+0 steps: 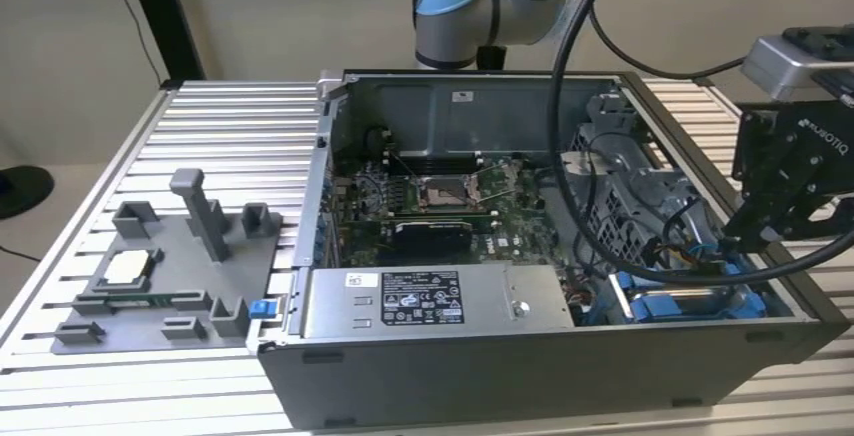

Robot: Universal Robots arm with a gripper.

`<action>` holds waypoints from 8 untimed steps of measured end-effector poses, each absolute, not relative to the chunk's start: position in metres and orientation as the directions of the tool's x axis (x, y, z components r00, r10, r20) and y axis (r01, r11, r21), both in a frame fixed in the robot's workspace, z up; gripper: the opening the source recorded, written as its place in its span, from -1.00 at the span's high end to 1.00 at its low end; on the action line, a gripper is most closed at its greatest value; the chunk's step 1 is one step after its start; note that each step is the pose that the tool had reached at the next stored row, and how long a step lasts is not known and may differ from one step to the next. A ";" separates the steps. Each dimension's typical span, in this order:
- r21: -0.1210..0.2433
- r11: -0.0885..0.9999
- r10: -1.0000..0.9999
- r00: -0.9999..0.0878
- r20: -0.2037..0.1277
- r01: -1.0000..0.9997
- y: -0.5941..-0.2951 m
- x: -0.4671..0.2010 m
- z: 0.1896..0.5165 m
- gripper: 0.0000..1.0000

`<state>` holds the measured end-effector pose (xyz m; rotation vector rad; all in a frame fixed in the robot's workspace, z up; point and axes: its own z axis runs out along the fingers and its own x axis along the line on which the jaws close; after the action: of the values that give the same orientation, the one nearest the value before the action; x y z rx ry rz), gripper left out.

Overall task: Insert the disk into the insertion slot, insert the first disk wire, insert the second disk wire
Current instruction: 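Insert the second disk wire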

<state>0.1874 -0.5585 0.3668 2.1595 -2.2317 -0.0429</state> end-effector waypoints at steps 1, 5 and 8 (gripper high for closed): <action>0.045 0.033 -0.999 -0.033 0.007 -0.998 -0.558 0.189 0.367 -1.00; 0.050 0.033 -0.999 -0.033 0.006 -0.998 -0.555 0.195 0.366 -1.00; 0.061 0.033 -0.999 -0.033 0.007 -0.998 -0.554 0.196 0.364 -1.00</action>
<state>0.1962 -0.5536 0.3638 2.1512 -2.2231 -0.0603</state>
